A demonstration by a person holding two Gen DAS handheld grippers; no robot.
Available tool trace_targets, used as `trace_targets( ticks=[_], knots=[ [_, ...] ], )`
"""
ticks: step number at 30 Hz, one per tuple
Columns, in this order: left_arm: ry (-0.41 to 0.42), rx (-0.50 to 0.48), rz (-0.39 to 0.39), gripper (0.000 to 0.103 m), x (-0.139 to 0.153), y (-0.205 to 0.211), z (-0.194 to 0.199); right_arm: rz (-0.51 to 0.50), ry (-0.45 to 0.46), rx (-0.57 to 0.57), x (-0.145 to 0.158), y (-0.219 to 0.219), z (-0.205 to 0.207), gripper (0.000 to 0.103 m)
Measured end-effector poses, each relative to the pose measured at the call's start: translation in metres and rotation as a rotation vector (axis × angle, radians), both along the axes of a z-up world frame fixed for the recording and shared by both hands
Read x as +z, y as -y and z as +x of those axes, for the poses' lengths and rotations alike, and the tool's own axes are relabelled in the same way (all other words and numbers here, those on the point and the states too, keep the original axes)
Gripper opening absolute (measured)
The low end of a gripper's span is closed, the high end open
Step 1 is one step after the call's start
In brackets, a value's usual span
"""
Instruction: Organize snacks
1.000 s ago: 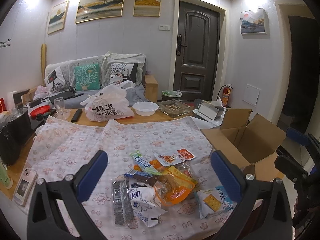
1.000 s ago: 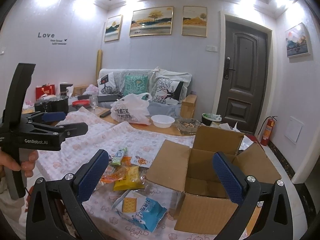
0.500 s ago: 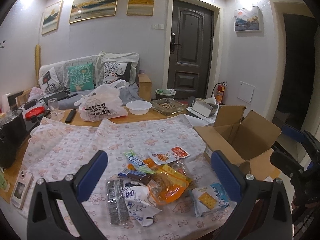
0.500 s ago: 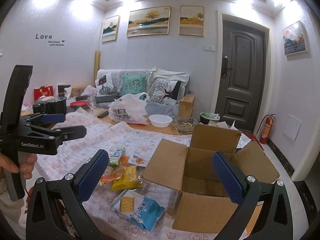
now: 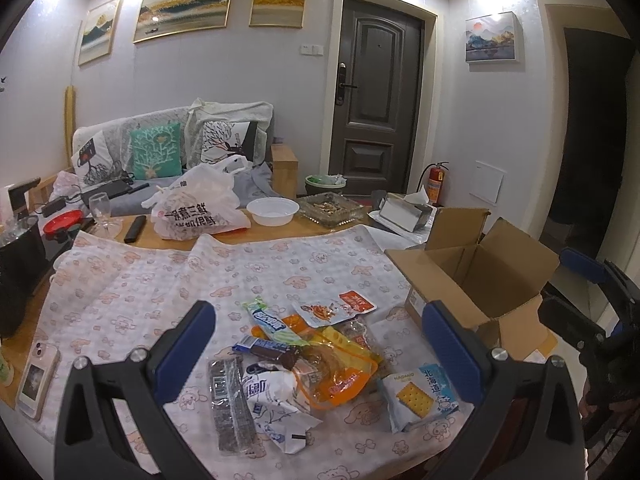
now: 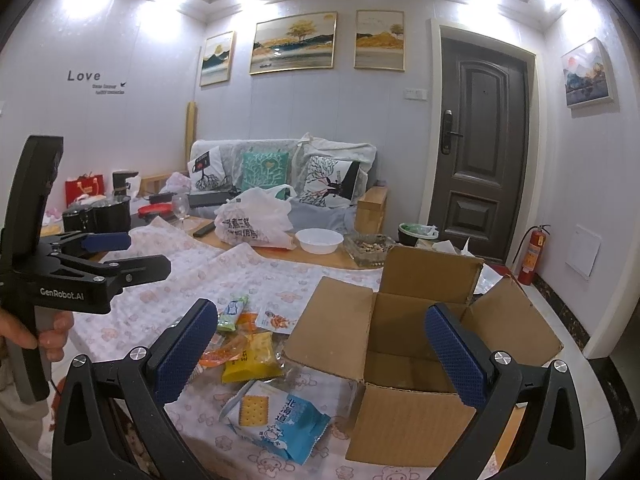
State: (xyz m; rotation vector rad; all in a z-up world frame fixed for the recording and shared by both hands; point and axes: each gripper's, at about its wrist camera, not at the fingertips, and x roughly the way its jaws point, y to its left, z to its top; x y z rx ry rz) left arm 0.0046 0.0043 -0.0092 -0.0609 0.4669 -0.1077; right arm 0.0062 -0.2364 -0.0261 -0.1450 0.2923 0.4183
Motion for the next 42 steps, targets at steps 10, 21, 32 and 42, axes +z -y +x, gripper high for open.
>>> trace_targets(
  ticks=[10, 21, 32, 42],
  knots=[
    [-0.01, -0.037, -0.036, 0.102, -0.007, -0.016, 0.01, -0.028, -0.001, 0.017, 0.001, -0.015, 0.005, 0.103],
    [-0.069, -0.088, -0.102, 0.102, -0.031, -0.046, 0.026, -0.079, -0.234, 0.213, -0.041, -0.044, 0.02, 0.08],
    [-0.184, -0.112, -0.125, 0.102, -0.075, -0.054, 0.053, -0.057, -0.493, 0.12, -0.122, -0.041, 0.055, 0.08],
    [-0.234, -0.144, -0.134, 0.102, -0.09, -0.043, 0.069, -0.029, -0.557, 0.136, -0.134, -0.048, 0.06, 0.081]
  ],
)
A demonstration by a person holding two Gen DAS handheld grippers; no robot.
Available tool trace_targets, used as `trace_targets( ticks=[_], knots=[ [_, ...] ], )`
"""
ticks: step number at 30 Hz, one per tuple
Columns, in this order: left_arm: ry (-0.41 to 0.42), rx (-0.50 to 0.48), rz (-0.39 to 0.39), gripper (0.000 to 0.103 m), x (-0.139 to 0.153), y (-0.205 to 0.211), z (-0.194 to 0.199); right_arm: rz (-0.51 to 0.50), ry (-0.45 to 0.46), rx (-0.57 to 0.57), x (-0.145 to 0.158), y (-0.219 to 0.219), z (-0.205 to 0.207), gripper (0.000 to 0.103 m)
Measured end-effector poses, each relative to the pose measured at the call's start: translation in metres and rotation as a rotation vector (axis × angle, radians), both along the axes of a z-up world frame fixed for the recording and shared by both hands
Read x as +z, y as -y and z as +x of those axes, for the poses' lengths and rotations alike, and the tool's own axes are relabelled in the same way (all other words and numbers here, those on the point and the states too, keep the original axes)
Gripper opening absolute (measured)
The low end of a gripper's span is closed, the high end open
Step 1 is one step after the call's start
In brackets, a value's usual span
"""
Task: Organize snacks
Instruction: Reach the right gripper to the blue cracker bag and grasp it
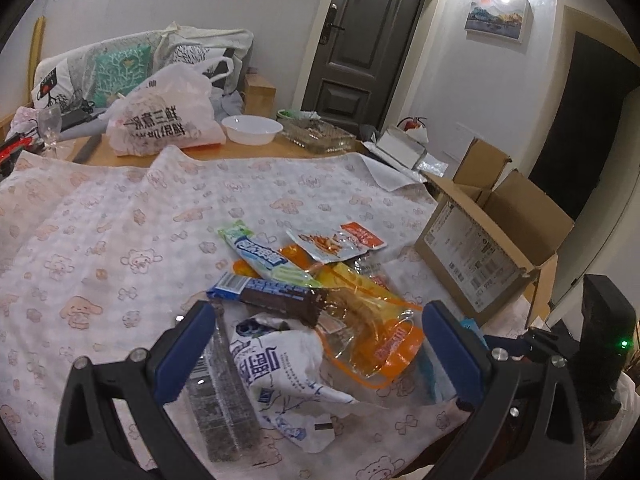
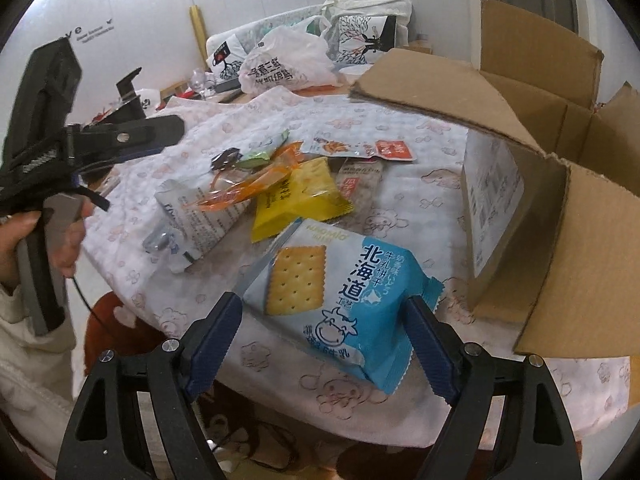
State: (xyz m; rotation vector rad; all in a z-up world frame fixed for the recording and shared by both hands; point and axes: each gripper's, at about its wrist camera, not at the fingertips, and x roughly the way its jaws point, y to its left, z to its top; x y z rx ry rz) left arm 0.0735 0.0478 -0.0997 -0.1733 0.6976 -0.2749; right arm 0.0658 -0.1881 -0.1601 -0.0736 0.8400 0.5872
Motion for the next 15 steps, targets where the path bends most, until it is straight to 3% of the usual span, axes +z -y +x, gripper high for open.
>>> trace_targets(
  ticks=[5, 7, 15],
  knots=[
    [-0.002, -0.016, 0.013, 0.102, -0.005, 0.005, 0.001, 0.011, -0.047, 0.076, 0.006, -0.007, -0.014, 0.08],
    [0.012, -0.022, 0.034, 0.102, -0.005, 0.007, -0.001, -0.012, -0.015, 0.079, 0.01, -0.006, -0.017, 0.079],
    [0.028, -0.078, -0.005, 0.102, -0.001, 0.012, -0.008, 0.003, 0.037, 0.043, 0.004, -0.011, 0.013, 0.08]
  ],
)
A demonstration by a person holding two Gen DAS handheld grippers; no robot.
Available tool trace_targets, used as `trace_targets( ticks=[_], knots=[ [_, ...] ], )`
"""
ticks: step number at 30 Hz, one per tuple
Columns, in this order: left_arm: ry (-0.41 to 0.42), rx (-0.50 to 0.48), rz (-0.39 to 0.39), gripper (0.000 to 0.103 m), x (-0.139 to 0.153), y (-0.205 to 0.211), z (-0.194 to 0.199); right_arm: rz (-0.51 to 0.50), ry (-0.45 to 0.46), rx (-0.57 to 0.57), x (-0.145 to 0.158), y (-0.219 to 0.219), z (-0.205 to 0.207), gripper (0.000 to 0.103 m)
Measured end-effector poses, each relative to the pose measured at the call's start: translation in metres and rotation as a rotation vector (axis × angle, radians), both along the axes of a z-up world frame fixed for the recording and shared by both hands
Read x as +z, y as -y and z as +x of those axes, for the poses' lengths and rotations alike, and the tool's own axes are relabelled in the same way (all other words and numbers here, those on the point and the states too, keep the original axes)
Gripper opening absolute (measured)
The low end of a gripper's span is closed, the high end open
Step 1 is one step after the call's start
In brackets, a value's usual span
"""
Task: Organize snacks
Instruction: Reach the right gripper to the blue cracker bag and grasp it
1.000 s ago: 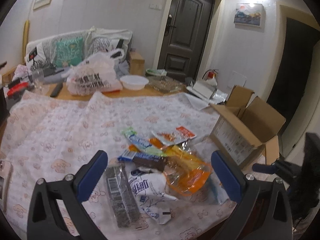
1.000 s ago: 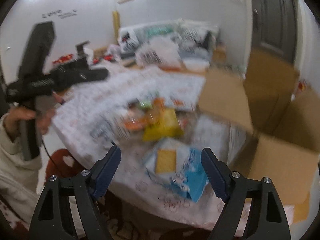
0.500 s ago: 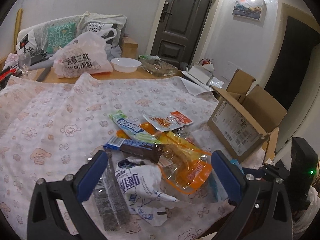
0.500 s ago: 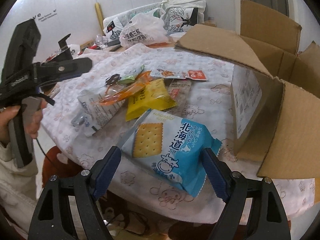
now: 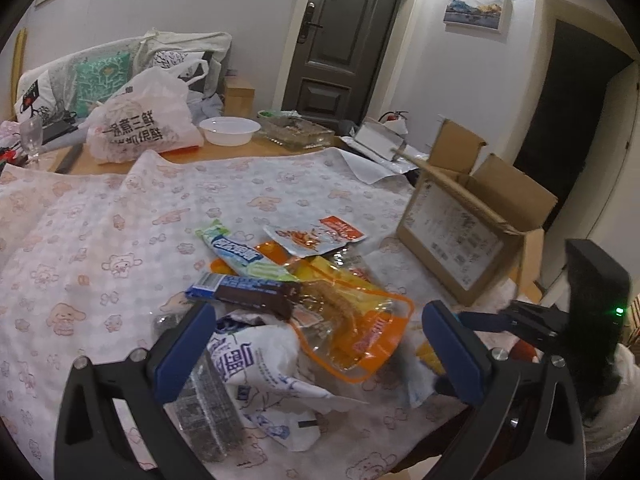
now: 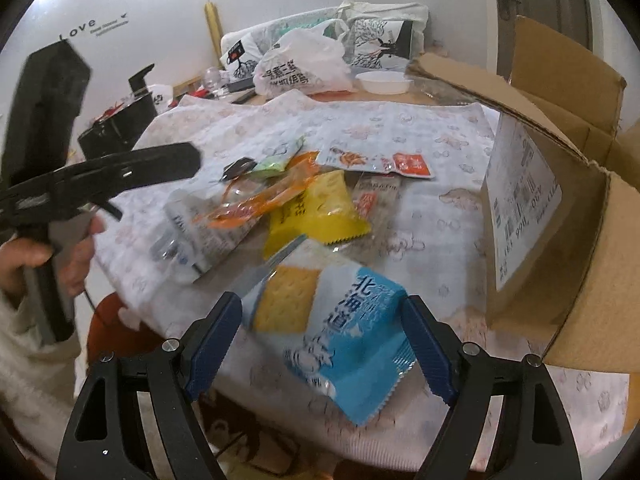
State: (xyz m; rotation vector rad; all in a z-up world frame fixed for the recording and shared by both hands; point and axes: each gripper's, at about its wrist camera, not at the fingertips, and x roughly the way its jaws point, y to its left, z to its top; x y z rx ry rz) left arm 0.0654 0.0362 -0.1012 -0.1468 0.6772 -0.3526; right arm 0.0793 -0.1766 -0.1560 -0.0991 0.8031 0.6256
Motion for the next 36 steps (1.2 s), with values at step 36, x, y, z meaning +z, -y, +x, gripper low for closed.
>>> trace_targets(
  ticks=[36],
  knots=[
    [-0.013, -0.014, -0.014, 0.102, -0.003, -0.004, -0.007, 0.051, -0.095, 0.068, -0.001, -0.013, -0.002, 0.091]
  ],
)
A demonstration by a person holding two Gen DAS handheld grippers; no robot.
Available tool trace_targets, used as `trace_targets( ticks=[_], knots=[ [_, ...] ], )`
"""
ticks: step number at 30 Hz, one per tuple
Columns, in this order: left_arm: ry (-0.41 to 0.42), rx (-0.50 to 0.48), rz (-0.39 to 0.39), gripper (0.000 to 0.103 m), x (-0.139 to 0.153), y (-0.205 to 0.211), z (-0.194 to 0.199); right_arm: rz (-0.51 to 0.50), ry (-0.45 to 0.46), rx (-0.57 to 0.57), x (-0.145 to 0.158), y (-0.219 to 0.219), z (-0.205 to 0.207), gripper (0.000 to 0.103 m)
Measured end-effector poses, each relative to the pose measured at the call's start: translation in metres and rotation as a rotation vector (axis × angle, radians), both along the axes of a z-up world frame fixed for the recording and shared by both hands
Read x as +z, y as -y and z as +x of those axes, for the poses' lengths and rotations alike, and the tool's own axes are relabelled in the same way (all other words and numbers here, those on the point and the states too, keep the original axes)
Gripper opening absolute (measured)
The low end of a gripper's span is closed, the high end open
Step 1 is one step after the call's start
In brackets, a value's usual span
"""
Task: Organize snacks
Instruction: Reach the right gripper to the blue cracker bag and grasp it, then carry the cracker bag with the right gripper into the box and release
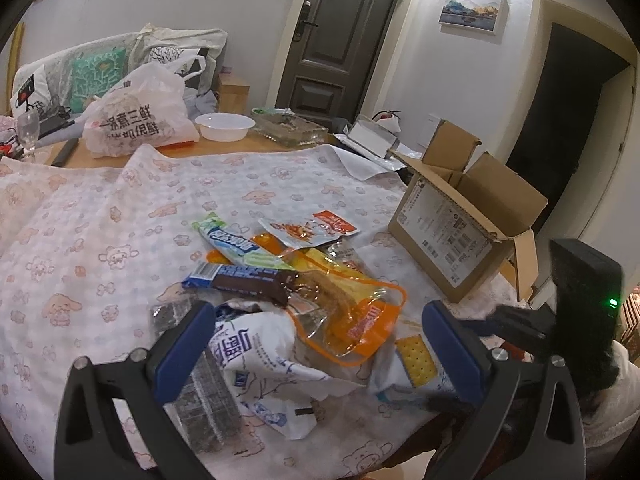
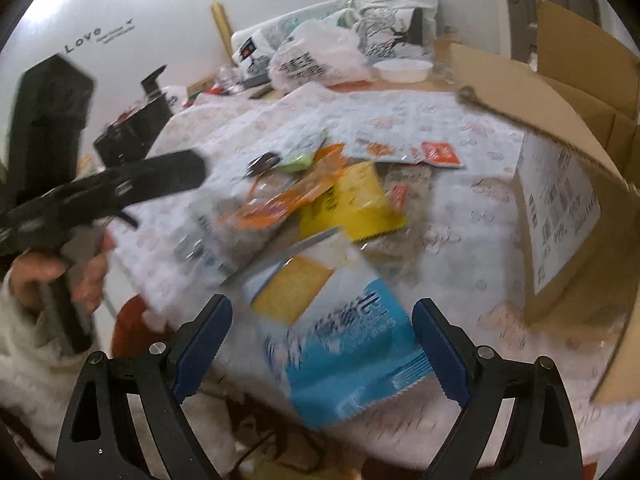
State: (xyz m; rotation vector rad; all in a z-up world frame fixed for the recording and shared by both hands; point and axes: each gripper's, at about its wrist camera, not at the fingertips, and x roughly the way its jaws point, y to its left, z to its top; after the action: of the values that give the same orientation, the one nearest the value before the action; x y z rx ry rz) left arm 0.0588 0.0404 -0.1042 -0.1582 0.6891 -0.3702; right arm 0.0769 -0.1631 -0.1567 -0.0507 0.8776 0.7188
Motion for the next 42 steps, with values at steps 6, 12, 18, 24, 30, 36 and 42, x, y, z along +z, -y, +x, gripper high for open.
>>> trace_targets(
  ticks=[6, 12, 18, 24, 30, 36, 42],
  knots=[
    [-0.019, -0.028, -0.017, 0.102, -0.003, 0.003, 0.001, -0.097, 0.049, 0.03, -0.009, -0.014, -0.011, 0.088],
    [-0.066, -0.062, -0.063, 0.102, -0.007, 0.004, 0.0, -0.143, 0.077, 0.056, -0.013, -0.019, -0.006, 0.066],
    [-0.063, -0.139, -0.111, 0.102, 0.007, 0.012, -0.01, -0.092, 0.122, 0.026, 0.013, -0.011, -0.021, 0.064],
    [-0.04, -0.236, -0.188, 0.102, 0.038, 0.027, -0.018, 0.028, 0.251, 0.019, 0.061, -0.003, -0.04, 0.064],
    [-0.008, -0.276, -0.259, 0.084, 0.078, 0.041, -0.012, 0.126, 0.429, 0.013, 0.105, 0.006, -0.045, 0.064],
    [0.022, -0.324, -0.234, 0.055, 0.121, 0.08, 0.011, 0.156, 0.515, -0.028, 0.131, 0.03, -0.034, 0.064],
    [0.041, -0.372, -0.064, 0.055, 0.143, 0.152, 0.042, 0.22, 0.47, -0.115, 0.14, 0.09, -0.005, 0.064]
  ],
)
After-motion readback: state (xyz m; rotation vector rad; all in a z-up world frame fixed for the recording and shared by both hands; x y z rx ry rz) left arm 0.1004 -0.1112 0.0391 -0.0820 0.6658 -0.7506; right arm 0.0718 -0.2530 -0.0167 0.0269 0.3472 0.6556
